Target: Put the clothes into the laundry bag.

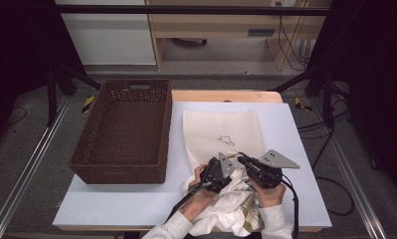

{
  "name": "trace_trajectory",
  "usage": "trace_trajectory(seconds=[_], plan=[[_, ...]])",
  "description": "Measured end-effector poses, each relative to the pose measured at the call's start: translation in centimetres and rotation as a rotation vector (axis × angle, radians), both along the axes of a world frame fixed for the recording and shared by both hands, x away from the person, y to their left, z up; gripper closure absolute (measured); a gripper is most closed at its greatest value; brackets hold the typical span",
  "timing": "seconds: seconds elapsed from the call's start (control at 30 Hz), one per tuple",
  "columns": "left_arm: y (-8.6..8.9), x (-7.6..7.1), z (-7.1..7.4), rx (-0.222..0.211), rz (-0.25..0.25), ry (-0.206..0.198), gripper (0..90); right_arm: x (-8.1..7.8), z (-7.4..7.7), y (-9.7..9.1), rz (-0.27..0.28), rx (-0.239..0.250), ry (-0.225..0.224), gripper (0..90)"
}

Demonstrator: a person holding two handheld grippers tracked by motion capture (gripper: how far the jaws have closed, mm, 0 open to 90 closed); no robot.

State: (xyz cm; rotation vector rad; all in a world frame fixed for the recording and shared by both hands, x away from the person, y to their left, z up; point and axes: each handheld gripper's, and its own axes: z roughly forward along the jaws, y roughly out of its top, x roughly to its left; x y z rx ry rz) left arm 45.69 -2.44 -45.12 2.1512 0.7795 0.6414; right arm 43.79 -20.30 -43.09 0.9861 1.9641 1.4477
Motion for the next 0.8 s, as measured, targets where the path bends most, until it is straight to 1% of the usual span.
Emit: trace_trajectory(seconds=[0.03,0.07,0.1,0.17,0.2,0.23,0.33,0.4,0.43,0.5,0.53,0.6,0.67,0.7,0.77,0.8], plan=[[0.2,0.6,-0.2,-0.038,0.002,0.02,69.1,-0.1,0.1,-0.1,-0.001,0.007,0.002,87.3],[0.5,1.0,-0.3,-0.065,0.003,0.035,68.4,-0.2,0.2,0.0,0.0,0.003,0.001,87.3],[0.7,1.2,-0.3,-0.067,0.003,0.038,67.1,-0.2,0.1,0.1,-0.002,-0.009,0.004,87.3],[0.8,1.1,-0.3,-0.069,0.01,0.021,61.5,-0.2,-0.2,0.3,0.002,-0.022,0.009,87.3],[0.9,0.9,-0.2,-0.079,0.012,0.02,58.1,-0.1,-0.3,0.4,0.003,-0.024,0.017,87.3],[1.2,0.8,0.1,-0.09,0.003,0.029,54.6,-0.1,-0.4,0.5,-0.004,-0.028,0.019,87.4],[2.3,-0.1,1.0,-0.138,-0.029,0.051,42.3,0.0,-0.5,0.5,-0.005,-0.032,0.024,87.3],[3.3,-1.1,1.7,-0.144,-0.048,0.054,31.7,0.0,-0.6,0.4,-0.008,-0.031,0.026,87.3],[3.9,-1.7,1.9,-0.148,-0.056,0.048,28.6,0.0,-0.6,0.4,-0.009,-0.033,0.027,87.3],[5.2,-3.0,2.2,-0.141,-0.059,0.036,26.4,0.0,-0.6,0.4,-0.01,-0.034,0.026,87.3],[5.8,-3.4,2.1,-0.139,-0.057,0.037,26.0,-0.1,-0.6,0.4,-0.01,-0.034,0.025,87.3],[6.9,-3.9,1.7,-0.139,-0.035,0.061,26.3,-0.1,-0.6,0.4,-0.008,-0.04,0.027,87.3],[7.7,-3.9,0.9,-0.15,-0.02,0.091,27.7,-0.1,-0.7,0.5,-0.01,-0.046,0.028,87.3],[7.9,-3.8,0.4,-0.163,-0.02,0.119,30.5,-0.1,-0.8,0.5,-0.01,-0.049,0.029,87.3],[8.0,-3.4,-0.8,-0.194,-0.041,0.169,42.3,0.0,-0.9,0.6,-0.008,-0.052,0.03,87.3],[7.9,-3.2,-1.3,-0.23,-0.057,0.194,51.7,0.1,-1.0,0.6,-0.009,-0.052,0.038,87.3]])
